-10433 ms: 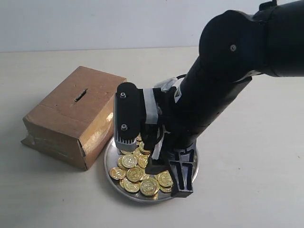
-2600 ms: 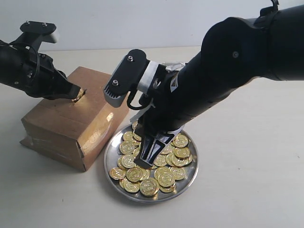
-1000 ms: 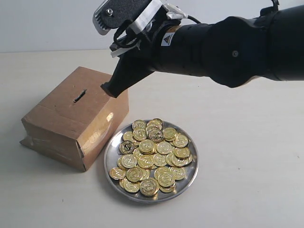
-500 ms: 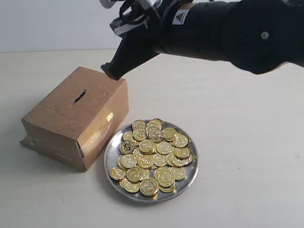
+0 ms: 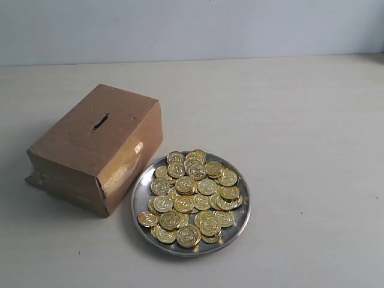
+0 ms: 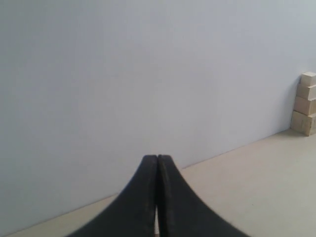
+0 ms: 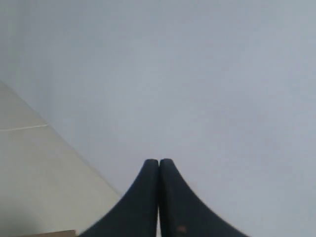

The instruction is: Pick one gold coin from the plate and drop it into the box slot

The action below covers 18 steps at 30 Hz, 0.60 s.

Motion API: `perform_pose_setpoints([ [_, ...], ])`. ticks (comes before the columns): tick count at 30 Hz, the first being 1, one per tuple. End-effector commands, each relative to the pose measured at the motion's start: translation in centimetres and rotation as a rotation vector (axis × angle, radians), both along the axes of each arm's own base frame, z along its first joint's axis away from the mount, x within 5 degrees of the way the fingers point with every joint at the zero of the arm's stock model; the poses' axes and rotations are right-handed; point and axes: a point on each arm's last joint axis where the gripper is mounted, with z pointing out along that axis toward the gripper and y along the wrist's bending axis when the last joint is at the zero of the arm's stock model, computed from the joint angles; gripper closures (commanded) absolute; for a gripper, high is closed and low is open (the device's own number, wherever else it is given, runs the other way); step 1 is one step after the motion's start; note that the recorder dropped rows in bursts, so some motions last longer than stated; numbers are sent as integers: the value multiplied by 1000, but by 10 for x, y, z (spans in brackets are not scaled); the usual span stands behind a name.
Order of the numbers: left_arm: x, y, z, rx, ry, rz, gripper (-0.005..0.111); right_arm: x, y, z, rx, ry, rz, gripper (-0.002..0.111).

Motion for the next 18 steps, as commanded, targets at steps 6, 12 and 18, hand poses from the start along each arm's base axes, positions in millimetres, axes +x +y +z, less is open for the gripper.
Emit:
perform_pose_setpoints([
  [6, -37, 10, -4, -15, -87, 77, 107, -62, -136, 81, 139, -333, -455, 108],
  [12, -58, 11, -2, -20, -151, 77, 107, -171, -163, 116, 212, -639, -586, 108],
  [18, -81, 12, 2, -25, -224, 76, 107, -242, -164, 120, 270, -816, -571, 108],
])
